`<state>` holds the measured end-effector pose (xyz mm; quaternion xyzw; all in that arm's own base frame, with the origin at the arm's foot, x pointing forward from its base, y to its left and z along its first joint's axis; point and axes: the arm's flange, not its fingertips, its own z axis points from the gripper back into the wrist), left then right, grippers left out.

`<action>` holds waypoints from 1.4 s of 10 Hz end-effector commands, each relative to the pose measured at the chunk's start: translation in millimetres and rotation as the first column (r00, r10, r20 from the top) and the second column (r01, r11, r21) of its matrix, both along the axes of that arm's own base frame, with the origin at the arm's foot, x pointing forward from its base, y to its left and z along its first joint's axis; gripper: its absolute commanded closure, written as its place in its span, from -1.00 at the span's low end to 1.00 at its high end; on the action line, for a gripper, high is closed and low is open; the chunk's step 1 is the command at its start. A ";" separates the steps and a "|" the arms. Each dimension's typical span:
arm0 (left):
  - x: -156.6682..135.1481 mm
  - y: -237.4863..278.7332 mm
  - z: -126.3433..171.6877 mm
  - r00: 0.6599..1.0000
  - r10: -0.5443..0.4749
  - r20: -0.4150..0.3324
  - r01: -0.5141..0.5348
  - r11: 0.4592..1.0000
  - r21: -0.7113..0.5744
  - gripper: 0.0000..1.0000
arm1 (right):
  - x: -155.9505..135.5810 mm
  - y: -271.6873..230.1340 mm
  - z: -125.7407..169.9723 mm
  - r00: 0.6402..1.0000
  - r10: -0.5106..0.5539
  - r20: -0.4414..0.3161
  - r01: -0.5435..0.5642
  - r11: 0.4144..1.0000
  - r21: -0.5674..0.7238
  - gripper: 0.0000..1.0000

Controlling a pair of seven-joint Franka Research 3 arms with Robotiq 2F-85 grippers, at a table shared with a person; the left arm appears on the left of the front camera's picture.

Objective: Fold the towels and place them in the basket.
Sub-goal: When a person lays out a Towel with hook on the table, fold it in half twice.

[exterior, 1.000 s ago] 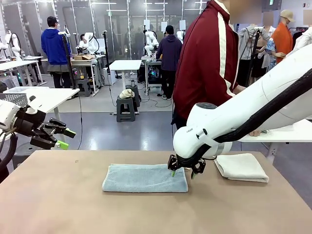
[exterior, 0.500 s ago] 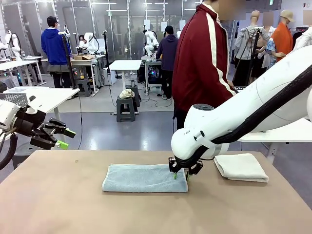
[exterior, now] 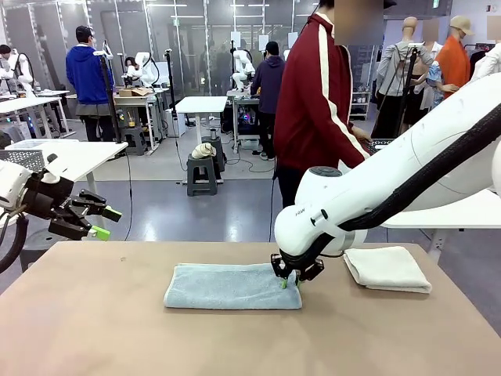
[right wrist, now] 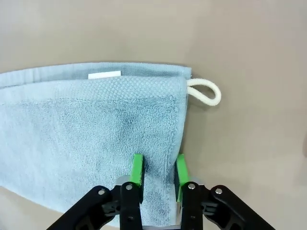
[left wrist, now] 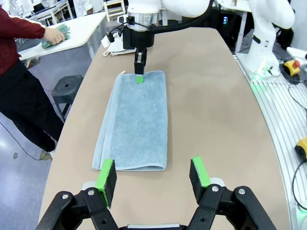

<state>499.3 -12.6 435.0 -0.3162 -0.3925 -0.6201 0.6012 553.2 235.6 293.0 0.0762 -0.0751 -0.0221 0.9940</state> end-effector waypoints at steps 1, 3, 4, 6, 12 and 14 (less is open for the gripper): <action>-1.3 -0.8 1.1 1.000 0.002 -0.010 -0.002 1.000 -0.013 -0.57 | 3.0 5.7 -3.3 0.999 -0.033 -0.010 0.033 0.999 -0.004 0.73; -1.3 -0.8 1.1 1.000 0.002 -0.010 -0.002 1.000 -0.013 -0.57 | 4.1 1.2 -3.3 0.999 -0.026 -0.020 0.026 1.000 0.013 1.00; -1.3 -0.8 1.1 1.000 0.002 -0.010 -0.002 1.000 -0.013 -0.57 | 4.8 -1.7 -0.9 0.999 -0.025 -0.023 0.025 1.000 0.015 1.00; -1.3 -0.8 1.1 1.000 0.002 -0.010 -0.002 1.000 -0.013 -0.57 | 5.7 -10.5 1.1 1.000 -0.005 -0.018 0.005 1.000 0.005 1.00; -1.3 -0.8 1.1 1.000 0.002 -0.010 -0.002 1.000 -0.013 -0.57 | -10.4 -24.7 56.2 0.999 0.051 -0.015 -0.052 0.997 -0.064 1.00; -1.3 -0.8 1.1 1.000 0.002 -0.010 -0.002 1.000 -0.013 -0.57 | -12.0 -1.1 75.7 0.997 0.057 -0.045 -0.062 0.990 -0.123 1.00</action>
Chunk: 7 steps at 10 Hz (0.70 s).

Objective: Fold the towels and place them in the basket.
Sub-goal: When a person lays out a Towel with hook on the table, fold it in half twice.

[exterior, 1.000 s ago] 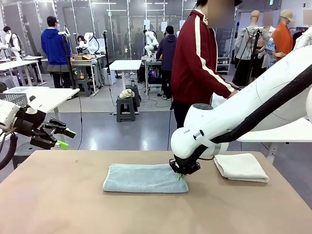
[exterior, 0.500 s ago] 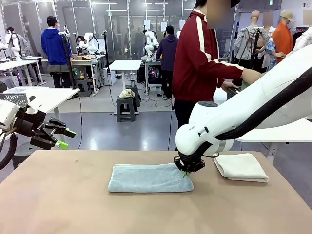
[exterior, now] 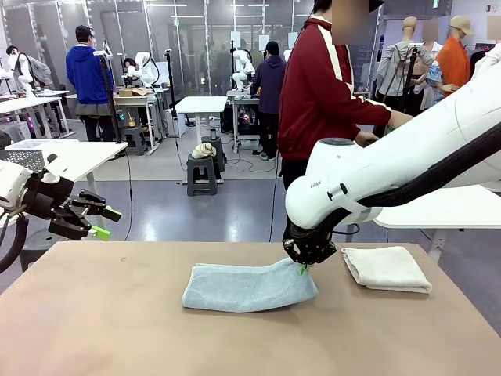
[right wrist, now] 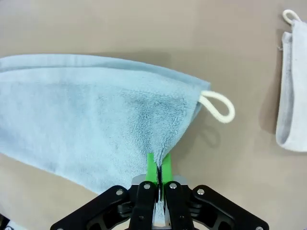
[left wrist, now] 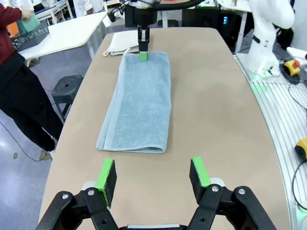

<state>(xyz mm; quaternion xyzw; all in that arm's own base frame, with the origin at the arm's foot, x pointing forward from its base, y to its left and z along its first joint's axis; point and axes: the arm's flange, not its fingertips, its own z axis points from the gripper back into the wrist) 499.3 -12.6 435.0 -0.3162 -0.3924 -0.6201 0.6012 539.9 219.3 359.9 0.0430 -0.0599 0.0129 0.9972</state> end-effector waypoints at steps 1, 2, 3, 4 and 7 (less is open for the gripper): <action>-1.3 -0.8 1.1 1.000 0.002 -0.009 -0.002 1.000 -0.013 -0.57 | 2.7 28.4 18.8 1.000 0.002 -0.010 -0.003 0.997 -0.083 1.00; -1.3 -0.8 1.1 1.000 0.002 -0.009 -0.002 1.000 -0.013 -0.57 | 7.9 41.2 27.5 1.000 0.016 0.002 -0.016 0.994 -0.113 1.00; -1.3 -0.8 1.1 1.000 0.002 -0.009 -0.002 1.000 -0.013 -0.57 | 17.6 57.8 35.0 0.999 0.033 0.011 -0.031 0.988 -0.153 1.00; -1.3 -0.8 1.1 1.000 0.002 -0.009 -0.002 1.000 -0.013 -0.57 | 27.0 75.9 40.3 0.999 0.048 0.009 -0.046 0.984 -0.172 1.00; -1.3 -0.8 1.1 1.000 0.002 -0.009 -0.002 1.000 -0.013 -0.57 | 41.2 153.5 49.6 0.997 0.055 -0.048 -0.062 0.984 -0.167 1.00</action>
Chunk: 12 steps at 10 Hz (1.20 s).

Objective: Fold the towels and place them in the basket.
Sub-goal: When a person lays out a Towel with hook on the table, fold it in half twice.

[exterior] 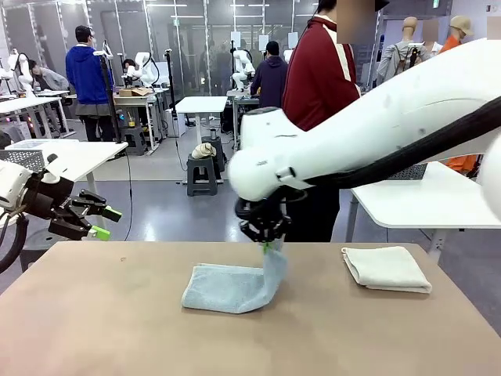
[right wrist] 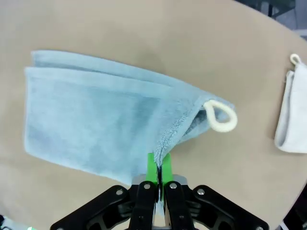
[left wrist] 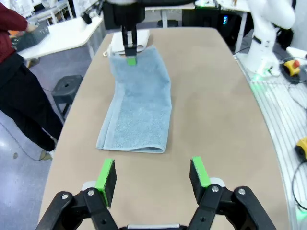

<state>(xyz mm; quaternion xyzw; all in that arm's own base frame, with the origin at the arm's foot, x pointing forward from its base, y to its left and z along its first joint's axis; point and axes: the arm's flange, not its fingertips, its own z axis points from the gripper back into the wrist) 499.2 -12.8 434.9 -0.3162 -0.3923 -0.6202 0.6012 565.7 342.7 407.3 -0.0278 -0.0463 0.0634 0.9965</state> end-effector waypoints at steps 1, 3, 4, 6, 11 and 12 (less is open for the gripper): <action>-1.2 -0.7 1.2 1.000 0.002 -0.009 -0.002 1.000 -0.013 -0.57 | 13.6 56.4 1.8 0.999 -0.020 -0.039 0.019 0.999 -0.026 1.00; -1.2 -0.7 1.2 1.000 0.002 -0.009 -0.002 1.000 -0.013 -0.57 | 3.5 102.2 0.6 0.997 -0.028 -0.075 0.028 1.000 -0.007 1.00; -1.2 -0.7 1.2 1.000 0.002 -0.009 -0.002 1.000 -0.013 -0.57 | -2.2 120.1 0.1 0.990 -0.107 -0.087 0.112 0.992 0.053 1.00; -1.2 -0.7 1.2 1.000 0.002 -0.009 -0.002 1.000 -0.013 -0.57 | -5.1 137.3 -0.3 0.994 -0.073 -0.076 0.080 0.993 0.091 1.00; -1.2 -0.7 1.2 1.000 0.002 -0.009 -0.002 1.000 -0.013 -0.57 | 10.3 148.3 -33.4 0.990 -0.104 -0.100 0.116 0.985 0.130 1.00; -1.2 -0.7 1.2 1.000 0.002 -0.009 -0.002 1.000 -0.013 -0.57 | 11.4 148.9 -37.5 0.986 -0.116 -0.119 0.133 0.980 0.149 0.84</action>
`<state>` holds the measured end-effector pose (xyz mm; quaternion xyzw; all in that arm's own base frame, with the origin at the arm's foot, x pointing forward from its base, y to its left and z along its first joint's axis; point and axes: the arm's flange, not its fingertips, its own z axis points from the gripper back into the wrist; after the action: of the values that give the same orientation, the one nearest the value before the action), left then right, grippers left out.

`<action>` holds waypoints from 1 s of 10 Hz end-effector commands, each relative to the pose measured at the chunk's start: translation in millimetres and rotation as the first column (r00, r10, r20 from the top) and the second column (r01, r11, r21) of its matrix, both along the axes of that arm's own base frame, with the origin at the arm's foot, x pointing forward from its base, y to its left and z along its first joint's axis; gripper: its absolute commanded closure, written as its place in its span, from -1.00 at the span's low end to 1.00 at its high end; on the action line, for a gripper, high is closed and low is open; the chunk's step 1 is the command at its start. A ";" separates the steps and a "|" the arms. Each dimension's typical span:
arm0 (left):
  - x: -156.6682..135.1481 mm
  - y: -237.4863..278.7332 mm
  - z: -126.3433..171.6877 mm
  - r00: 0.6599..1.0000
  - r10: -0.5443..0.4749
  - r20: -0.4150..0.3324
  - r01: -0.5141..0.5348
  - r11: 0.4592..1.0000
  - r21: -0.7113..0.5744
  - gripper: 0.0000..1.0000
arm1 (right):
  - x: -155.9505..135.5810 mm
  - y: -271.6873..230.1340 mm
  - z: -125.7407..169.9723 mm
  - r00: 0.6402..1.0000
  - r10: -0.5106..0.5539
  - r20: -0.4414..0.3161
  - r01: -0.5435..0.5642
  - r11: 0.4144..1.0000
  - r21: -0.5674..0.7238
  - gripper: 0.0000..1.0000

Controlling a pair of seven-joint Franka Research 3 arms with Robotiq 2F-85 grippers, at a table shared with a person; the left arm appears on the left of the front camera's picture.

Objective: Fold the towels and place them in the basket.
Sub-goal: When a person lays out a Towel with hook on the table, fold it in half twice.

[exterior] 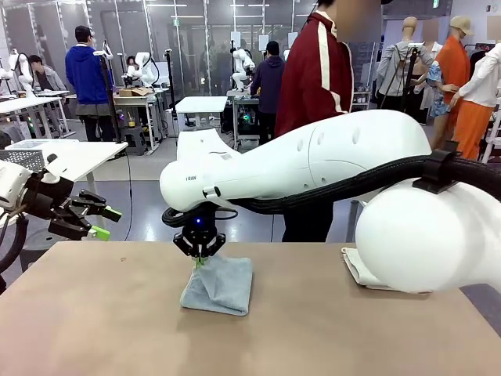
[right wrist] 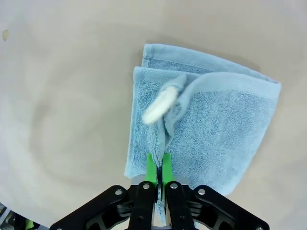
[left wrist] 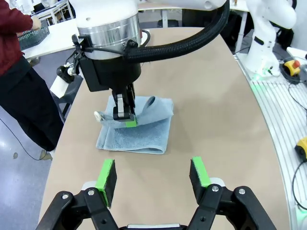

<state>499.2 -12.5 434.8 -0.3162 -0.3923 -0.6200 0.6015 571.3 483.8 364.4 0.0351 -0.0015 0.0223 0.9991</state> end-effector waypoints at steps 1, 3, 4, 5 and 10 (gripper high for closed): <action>-1.2 -1.0 1.3 1.000 0.001 -0.009 -0.002 1.000 -0.013 -0.57 | 6.0 7.7 2.4 0.999 -0.043 -0.021 0.043 0.999 0.033 0.52; -1.2 -1.0 1.3 1.000 0.001 -0.009 -0.002 1.000 -0.013 -0.57 | 4.9 9.0 1.6 0.999 -0.048 0.003 0.048 0.997 0.052 0.13; -1.2 -1.0 1.3 1.000 0.001 -0.009 -0.002 1.000 -0.013 -0.57 | 4.2 9.2 2.2 0.999 -0.046 0.008 0.046 0.997 0.056 0.05; -1.2 -1.0 1.3 1.000 0.001 -0.009 -0.002 1.000 -0.013 -0.57 | 4.5 8.2 3.1 0.999 -0.051 0.008 0.050 0.997 0.054 -0.27; -1.2 -1.0 1.3 1.000 0.001 -0.009 -0.002 1.000 -0.013 -0.57 | -33.0 -42.5 46.1 1.000 -0.021 -0.010 0.022 0.998 0.055 -0.67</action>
<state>499.2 -12.5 434.8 -0.3162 -0.3923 -0.6200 0.6015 566.5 472.6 395.5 0.0593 -0.0042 0.0094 0.9982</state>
